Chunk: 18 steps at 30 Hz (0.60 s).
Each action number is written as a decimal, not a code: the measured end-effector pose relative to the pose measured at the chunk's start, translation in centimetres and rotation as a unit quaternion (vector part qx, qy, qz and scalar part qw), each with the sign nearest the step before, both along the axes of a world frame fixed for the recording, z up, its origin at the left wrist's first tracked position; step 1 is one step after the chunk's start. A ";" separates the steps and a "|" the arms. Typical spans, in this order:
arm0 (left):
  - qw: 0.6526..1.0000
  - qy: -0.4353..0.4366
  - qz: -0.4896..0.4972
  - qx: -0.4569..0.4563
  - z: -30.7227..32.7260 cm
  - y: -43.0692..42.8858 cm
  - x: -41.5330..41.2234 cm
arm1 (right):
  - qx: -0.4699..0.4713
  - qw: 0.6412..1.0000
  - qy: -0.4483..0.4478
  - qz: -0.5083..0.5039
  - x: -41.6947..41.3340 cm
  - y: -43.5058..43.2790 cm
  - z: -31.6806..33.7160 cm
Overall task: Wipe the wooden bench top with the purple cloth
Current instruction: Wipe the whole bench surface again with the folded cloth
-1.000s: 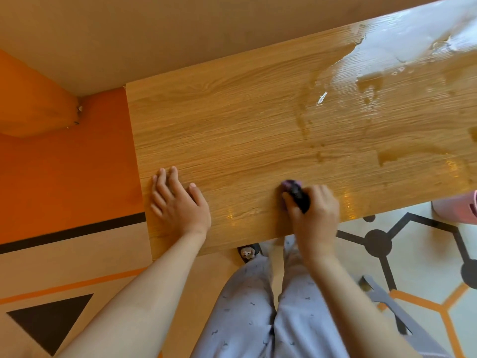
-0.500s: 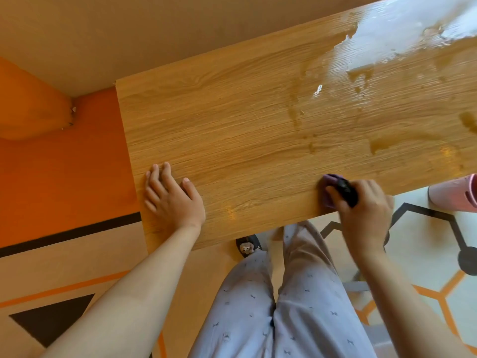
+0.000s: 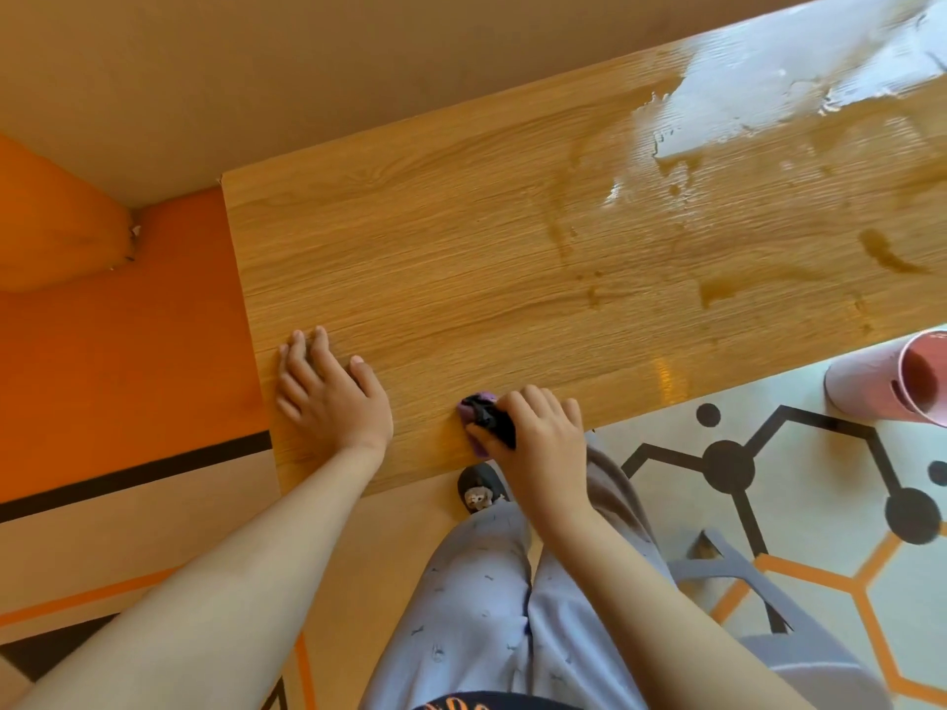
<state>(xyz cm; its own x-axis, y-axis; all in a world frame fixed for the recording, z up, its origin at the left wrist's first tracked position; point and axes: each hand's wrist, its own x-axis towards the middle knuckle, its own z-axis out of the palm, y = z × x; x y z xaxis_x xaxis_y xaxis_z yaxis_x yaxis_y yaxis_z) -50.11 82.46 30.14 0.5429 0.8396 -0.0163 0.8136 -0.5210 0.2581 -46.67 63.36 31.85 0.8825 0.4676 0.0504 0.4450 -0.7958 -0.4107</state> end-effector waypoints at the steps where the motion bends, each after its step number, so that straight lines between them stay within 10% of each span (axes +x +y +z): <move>1: 1.000 0.002 -0.001 -0.008 0.1 0.1 0.0 | -0.006 1.000 -0.002 0.000 0.5 -0.9 0.1; 10: 0.984 -0.039 -0.167 -0.055 2.3 -3.4 5.0 | -0.014 0.994 -0.021 -0.104 6.2 -10.9 0.8; 18: 0.993 -0.018 -0.113 -0.032 0.4 -6.5 9.1 | -0.012 0.993 0.001 -0.114 9.1 -14.7 1.4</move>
